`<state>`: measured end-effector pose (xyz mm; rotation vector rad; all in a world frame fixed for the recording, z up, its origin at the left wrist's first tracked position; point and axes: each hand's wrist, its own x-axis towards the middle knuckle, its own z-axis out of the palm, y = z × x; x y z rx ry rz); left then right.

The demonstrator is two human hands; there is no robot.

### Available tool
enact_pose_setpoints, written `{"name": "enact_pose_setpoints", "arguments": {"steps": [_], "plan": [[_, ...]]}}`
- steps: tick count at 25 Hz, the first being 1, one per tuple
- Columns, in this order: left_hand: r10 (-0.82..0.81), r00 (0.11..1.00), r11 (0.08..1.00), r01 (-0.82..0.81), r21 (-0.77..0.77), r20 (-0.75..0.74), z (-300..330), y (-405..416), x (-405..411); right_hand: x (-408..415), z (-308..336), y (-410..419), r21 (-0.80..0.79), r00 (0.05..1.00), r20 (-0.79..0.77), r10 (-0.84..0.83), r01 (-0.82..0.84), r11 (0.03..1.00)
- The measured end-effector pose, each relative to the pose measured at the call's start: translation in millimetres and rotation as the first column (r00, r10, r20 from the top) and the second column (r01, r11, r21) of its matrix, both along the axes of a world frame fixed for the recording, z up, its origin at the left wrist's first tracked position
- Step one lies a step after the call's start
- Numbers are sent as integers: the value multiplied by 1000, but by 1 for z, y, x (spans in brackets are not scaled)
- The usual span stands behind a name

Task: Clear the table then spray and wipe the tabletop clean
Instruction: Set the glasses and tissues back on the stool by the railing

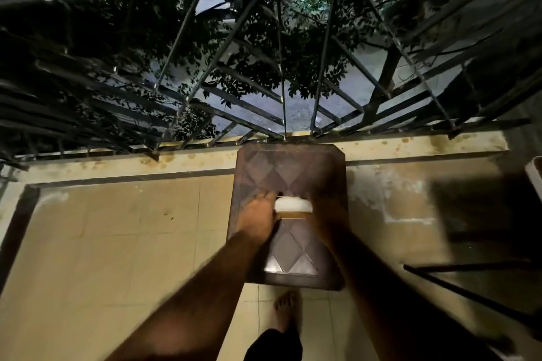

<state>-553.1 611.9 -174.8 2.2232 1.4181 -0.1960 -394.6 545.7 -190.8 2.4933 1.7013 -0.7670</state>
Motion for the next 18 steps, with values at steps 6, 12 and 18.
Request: {"name": "enact_pose_setpoints", "arguments": {"steps": [6, 12, 18], "plan": [[-98, 994, 994, 95, 59, 56, 75, -40, 33, 36, 88, -57, 181, 998, -38, -58, 64, 981], [-292, 949, 941, 262, 213, 122, 192, -111, 121, 111, 215, -159, 282, 977, -13, -212, 207, 937], [-510, 833, 834, 418, 361, 213, 285, -225, 237, 200, 317, -306, 415, 917, 9, -399, 359, 836]]}}
